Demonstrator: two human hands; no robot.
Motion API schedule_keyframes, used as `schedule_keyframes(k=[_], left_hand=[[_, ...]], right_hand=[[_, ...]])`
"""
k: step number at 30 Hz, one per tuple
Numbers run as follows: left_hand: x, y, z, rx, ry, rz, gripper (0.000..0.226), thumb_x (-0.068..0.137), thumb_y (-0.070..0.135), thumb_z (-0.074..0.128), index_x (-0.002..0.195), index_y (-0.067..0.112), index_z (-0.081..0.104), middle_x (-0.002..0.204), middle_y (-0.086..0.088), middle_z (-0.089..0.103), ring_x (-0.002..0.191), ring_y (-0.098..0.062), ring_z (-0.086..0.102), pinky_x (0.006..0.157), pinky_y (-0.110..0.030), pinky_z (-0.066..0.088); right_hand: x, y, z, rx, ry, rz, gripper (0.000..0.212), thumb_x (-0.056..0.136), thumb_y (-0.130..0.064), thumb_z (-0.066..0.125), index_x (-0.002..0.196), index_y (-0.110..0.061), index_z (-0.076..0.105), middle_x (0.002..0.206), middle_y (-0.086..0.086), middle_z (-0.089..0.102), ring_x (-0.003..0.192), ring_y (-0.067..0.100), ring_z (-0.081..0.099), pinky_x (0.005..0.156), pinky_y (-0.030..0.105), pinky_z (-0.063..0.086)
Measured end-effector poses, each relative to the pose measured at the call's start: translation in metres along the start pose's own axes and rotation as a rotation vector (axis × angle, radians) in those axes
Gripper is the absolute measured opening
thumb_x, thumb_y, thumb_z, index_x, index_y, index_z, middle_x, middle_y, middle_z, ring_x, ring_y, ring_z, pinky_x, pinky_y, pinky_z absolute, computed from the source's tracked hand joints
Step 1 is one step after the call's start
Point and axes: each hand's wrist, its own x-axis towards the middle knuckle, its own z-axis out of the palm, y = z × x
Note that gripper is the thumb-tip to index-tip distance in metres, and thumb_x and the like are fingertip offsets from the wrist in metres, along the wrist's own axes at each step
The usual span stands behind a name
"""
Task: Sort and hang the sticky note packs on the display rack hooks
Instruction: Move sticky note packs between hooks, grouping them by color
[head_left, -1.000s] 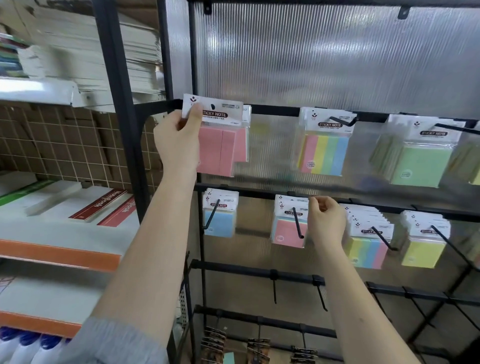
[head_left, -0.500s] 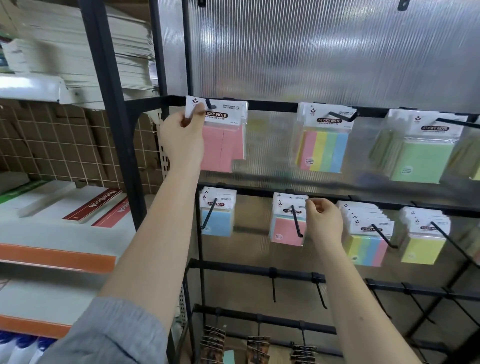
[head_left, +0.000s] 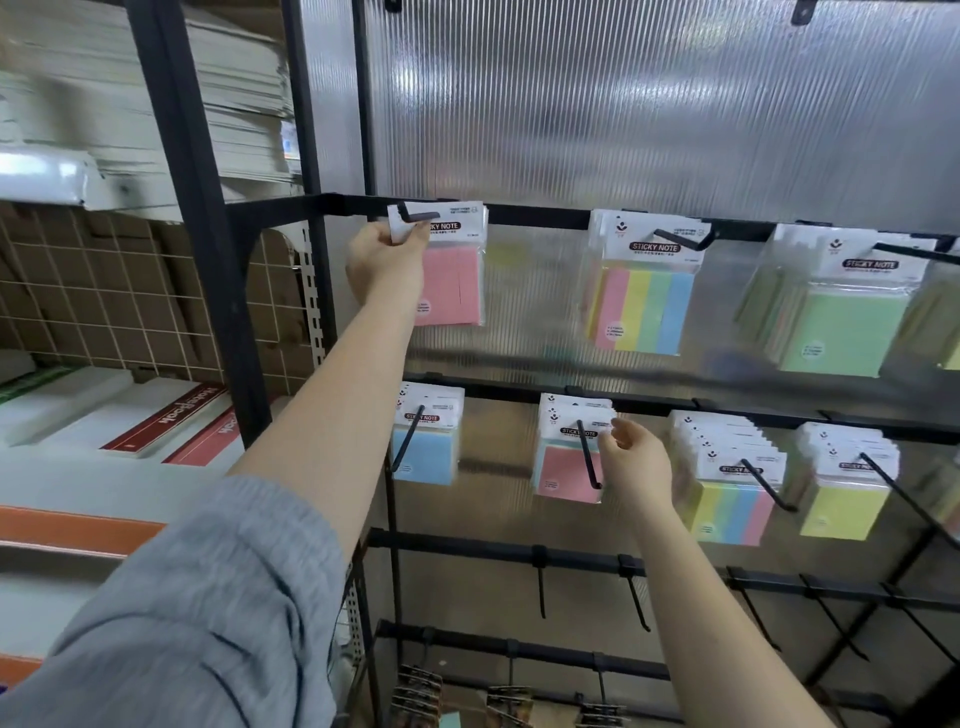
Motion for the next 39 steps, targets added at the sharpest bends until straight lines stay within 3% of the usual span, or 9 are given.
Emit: schedule_keyframes(k=[4, 12, 16, 18, 24, 28, 32, 36, 39], left_hand=[[0.003, 0.0, 0.007, -0.013, 0.029, 0.02, 0.022, 0.082, 0.034, 0.07, 0.073, 0.027, 0.052, 0.077, 0.013, 0.056, 0.07, -0.007, 0.056, 0.061, -0.029, 0.055], [0.004, -0.004, 0.005, 0.008, 0.024, 0.007, 0.031, 0.082, 0.034, 0.071, 0.104, 0.023, 0.053, 0.102, 0.007, 0.055, 0.086, -0.013, 0.058, 0.072, -0.034, 0.057], [0.0, -0.011, -0.003, 0.027, -0.058, -0.028, 0.044, 0.083, 0.03, 0.071, 0.119, 0.018, 0.05, 0.09, 0.012, 0.049, 0.076, -0.007, 0.054, 0.062, -0.025, 0.054], [-0.002, -0.015, -0.009, 0.064, -0.09, -0.038, 0.047, 0.083, 0.03, 0.07, 0.122, 0.017, 0.047, 0.101, 0.007, 0.052, 0.069, -0.005, 0.052, 0.058, -0.02, 0.05], [-0.017, -0.035, -0.025, 0.154, -0.145, -0.031, 0.044, 0.088, 0.033, 0.064, 0.126, 0.015, 0.049, 0.118, 0.002, 0.051, 0.083, -0.004, 0.049, 0.07, -0.018, 0.039], [-0.026, -0.053, -0.037, 0.189, -0.18, -0.066, 0.037, 0.087, 0.04, 0.063, 0.115, 0.016, 0.055, 0.117, 0.001, 0.058, 0.099, -0.014, 0.055, 0.077, -0.027, 0.042], [-0.033, -0.073, -0.046, 0.222, -0.231, -0.096, 0.027, 0.086, 0.033, 0.066, 0.106, 0.018, 0.057, 0.111, -0.002, 0.062, 0.099, -0.016, 0.059, 0.069, -0.022, 0.043], [-0.038, -0.087, -0.053, 0.265, -0.245, -0.132, 0.027, 0.085, 0.035, 0.067, 0.105, 0.02, 0.058, 0.108, -0.004, 0.063, 0.097, -0.018, 0.06, 0.078, -0.029, 0.048], [-0.045, -0.093, -0.056, 0.29, -0.261, -0.14, 0.031, 0.086, 0.035, 0.066, 0.11, 0.018, 0.058, 0.107, -0.002, 0.063, 0.085, -0.011, 0.059, 0.062, -0.022, 0.042]], right_hand=[[0.002, 0.005, 0.004, 0.019, 0.007, 0.024, 0.045, 0.097, -0.02, 0.045, 0.141, -0.012, 0.043, 0.129, 0.009, 0.059, 0.087, 0.016, 0.057, 0.073, 0.032, 0.049], [0.004, 0.01, 0.006, 0.035, 0.006, 0.089, 0.05, 0.095, -0.018, 0.048, 0.144, -0.011, 0.038, 0.141, 0.006, 0.05, 0.123, 0.026, 0.052, 0.1, 0.043, 0.046], [0.005, 0.018, 0.013, 0.025, -0.013, 0.13, 0.015, 0.09, -0.011, 0.044, 0.102, -0.009, 0.052, 0.09, 0.001, 0.06, 0.086, 0.025, 0.055, 0.058, 0.026, 0.04], [0.001, 0.017, 0.014, 0.026, -0.012, 0.113, 0.012, 0.091, -0.007, 0.043, 0.096, -0.011, 0.053, 0.08, -0.002, 0.056, 0.082, 0.027, 0.056, 0.053, 0.025, 0.035], [-0.011, 0.015, 0.019, 0.151, 0.113, 0.137, 0.036, 0.093, -0.012, 0.052, 0.128, -0.002, 0.053, 0.125, 0.012, 0.06, 0.114, 0.028, 0.056, 0.087, 0.031, 0.042], [-0.015, 0.015, 0.018, 0.184, 0.114, 0.099, 0.026, 0.095, -0.023, 0.055, 0.113, -0.005, 0.06, 0.104, 0.006, 0.064, 0.1, 0.025, 0.06, 0.077, 0.029, 0.04], [-0.013, 0.014, 0.016, 0.121, -0.005, 0.043, 0.038, 0.098, -0.023, 0.051, 0.062, -0.011, 0.046, 0.056, -0.001, 0.042, 0.055, 0.016, 0.038, 0.05, 0.026, 0.025], [-0.021, 0.013, 0.013, 0.118, 0.0, 0.029, 0.036, 0.099, -0.022, 0.048, 0.069, -0.002, 0.056, 0.059, 0.006, 0.046, 0.056, 0.016, 0.037, 0.054, 0.028, 0.026], [-0.029, 0.013, 0.01, 0.13, 0.038, 0.041, 0.033, 0.098, -0.023, 0.047, 0.07, -0.008, 0.057, 0.06, 0.001, 0.05, 0.057, 0.015, 0.042, 0.051, 0.026, 0.03]])
